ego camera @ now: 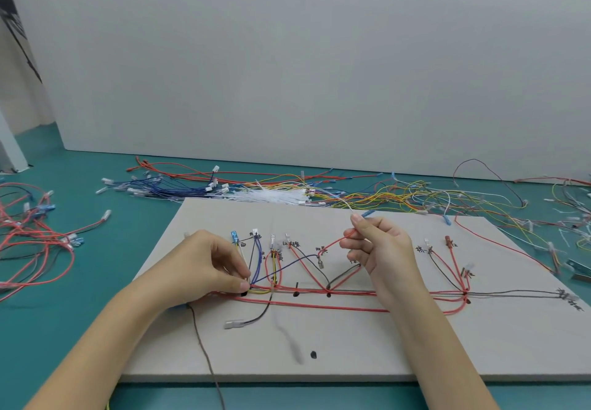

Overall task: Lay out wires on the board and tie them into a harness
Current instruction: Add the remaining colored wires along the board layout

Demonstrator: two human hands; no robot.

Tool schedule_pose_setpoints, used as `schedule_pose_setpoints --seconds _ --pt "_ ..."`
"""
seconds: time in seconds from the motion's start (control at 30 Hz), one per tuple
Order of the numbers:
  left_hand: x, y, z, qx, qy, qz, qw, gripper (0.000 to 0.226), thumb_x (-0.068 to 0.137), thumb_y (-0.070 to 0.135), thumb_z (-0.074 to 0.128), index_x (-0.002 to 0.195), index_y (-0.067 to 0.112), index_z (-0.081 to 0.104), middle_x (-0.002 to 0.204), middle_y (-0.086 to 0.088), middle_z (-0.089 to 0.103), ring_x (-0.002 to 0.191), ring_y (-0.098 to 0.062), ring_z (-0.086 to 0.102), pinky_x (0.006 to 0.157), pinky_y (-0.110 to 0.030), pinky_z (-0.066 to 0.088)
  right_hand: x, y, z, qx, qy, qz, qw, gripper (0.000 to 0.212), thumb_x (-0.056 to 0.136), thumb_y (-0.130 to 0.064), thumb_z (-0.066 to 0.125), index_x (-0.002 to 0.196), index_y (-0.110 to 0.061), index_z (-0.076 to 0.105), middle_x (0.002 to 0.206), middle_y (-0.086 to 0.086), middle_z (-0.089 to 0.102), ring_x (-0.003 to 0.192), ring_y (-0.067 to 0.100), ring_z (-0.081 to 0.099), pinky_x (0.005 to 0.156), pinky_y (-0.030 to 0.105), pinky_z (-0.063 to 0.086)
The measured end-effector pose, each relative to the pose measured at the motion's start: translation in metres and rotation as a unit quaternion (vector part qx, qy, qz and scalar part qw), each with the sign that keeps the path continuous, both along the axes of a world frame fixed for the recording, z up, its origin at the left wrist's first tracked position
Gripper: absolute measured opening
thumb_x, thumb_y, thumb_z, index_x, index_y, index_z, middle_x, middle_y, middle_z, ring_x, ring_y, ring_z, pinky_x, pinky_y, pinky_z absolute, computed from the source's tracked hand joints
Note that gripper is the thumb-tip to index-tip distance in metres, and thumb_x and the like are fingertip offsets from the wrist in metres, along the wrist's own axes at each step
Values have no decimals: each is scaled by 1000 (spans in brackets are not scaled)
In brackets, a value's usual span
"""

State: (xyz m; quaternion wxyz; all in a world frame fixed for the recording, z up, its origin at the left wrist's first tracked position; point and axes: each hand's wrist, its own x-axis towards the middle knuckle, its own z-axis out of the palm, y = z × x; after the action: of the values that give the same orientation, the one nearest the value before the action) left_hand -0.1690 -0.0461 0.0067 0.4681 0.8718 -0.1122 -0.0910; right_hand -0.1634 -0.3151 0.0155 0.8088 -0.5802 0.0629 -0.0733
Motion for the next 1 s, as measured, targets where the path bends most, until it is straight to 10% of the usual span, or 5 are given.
schedule_pose_setpoints --seconds 1.0 --pt "-1 -11 -12 40 -79 9 996 13 72 27 84 67 26 72 62 2 69 51 -2 56 53 -14 44 35 34 4 87 -25 38 995 7 96 -10 57 95 -6 52 90 11 55 82 31 72 84 37 59"
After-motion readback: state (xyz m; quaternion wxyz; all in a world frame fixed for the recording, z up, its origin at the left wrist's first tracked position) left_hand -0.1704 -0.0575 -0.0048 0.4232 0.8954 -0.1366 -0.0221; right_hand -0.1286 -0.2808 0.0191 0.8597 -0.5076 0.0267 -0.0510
